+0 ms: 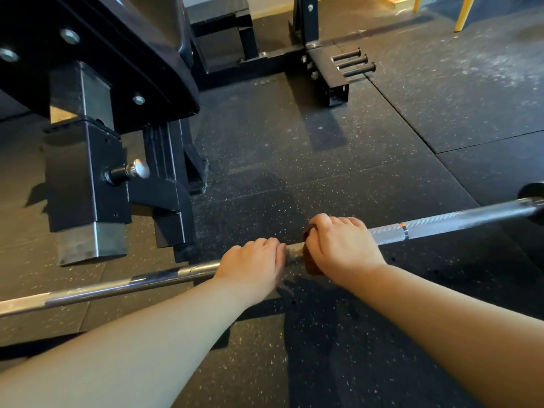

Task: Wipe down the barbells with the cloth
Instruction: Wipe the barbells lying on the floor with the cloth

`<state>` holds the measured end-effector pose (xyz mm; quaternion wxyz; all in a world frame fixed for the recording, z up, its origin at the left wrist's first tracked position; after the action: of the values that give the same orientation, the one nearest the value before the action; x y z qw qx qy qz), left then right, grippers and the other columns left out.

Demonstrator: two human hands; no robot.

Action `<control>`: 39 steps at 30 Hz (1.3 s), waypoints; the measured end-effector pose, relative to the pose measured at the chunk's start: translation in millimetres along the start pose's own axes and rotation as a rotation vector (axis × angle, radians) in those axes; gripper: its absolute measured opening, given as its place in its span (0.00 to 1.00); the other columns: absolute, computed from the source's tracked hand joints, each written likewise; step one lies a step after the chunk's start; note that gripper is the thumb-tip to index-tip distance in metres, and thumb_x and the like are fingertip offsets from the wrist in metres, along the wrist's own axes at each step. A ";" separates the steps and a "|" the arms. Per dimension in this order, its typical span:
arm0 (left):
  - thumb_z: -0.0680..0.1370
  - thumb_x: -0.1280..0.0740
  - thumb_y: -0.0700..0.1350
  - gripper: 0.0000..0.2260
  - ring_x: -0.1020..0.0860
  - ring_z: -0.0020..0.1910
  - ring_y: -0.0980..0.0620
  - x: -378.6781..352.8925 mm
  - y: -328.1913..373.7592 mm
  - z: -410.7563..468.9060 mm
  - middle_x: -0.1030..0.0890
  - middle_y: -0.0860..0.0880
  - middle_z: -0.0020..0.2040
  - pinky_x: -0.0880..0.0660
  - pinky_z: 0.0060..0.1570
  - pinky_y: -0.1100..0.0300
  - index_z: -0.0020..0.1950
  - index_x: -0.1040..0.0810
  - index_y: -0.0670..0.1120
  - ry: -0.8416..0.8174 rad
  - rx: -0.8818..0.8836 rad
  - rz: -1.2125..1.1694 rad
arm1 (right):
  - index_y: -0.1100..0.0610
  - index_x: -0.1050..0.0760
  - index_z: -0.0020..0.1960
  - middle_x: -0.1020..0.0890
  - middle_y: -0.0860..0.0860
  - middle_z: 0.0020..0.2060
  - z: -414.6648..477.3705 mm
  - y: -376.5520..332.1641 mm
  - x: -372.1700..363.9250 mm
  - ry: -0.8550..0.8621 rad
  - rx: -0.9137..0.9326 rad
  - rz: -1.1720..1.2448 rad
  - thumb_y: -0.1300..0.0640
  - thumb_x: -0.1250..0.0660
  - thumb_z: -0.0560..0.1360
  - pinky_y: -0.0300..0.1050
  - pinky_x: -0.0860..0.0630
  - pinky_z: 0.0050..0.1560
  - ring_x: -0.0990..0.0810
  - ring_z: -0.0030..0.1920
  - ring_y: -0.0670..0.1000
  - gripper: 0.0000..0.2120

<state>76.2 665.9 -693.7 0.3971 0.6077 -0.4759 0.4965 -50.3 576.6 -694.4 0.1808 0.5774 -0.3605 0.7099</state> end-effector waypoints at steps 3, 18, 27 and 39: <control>0.85 0.42 0.50 0.10 0.22 0.55 0.48 -1.1 -4.9 -2.5 0.23 0.51 0.59 0.27 0.52 0.52 0.64 0.29 0.51 -0.006 0.018 0.020 | 0.56 0.27 0.64 0.19 0.53 0.57 -8.7 -30.2 -18.9 -0.005 0.063 -0.008 0.52 0.45 0.83 0.53 0.29 0.65 0.22 0.57 0.58 0.15; 0.85 0.40 0.48 0.13 0.22 0.49 0.51 -3.4 2.9 1.5 0.23 0.50 0.56 0.26 0.41 0.58 0.69 0.31 0.48 0.031 -0.098 0.190 | 0.58 0.24 0.65 0.18 0.52 0.55 -24.2 24.6 -5.1 0.155 0.002 0.021 0.51 0.46 0.82 0.55 0.27 0.65 0.21 0.56 0.58 0.20; 0.86 0.43 0.50 0.15 0.20 0.54 0.51 -1.4 2.6 1.0 0.22 0.51 0.59 0.21 0.49 0.58 0.71 0.31 0.48 0.030 -0.061 0.160 | 0.55 0.26 0.68 0.19 0.51 0.58 -15.5 18.3 0.7 -0.007 0.135 -0.029 0.46 0.54 0.80 0.52 0.27 0.63 0.20 0.57 0.56 0.27; 0.85 0.40 0.51 0.09 0.23 0.57 0.53 -0.4 -9.7 -6.4 0.24 0.55 0.60 0.28 0.54 0.57 0.65 0.30 0.54 0.062 -0.040 0.020 | 0.56 0.25 0.66 0.19 0.52 0.58 -7.7 -32.1 -9.5 -0.084 0.232 -0.055 0.49 0.47 0.79 0.52 0.25 0.63 0.20 0.57 0.56 0.22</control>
<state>84.2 674.4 -692.9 0.4186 0.5791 -0.4792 0.5097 -31.5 605.3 -694.2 0.1168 0.6332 -0.2672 0.7170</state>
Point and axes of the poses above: each hand's wrist, its own z-axis towards the middle knuckle, its own x-axis out of the back of the hand, y = z × x, the point moved 6 cm from there along z, towards the middle knuckle
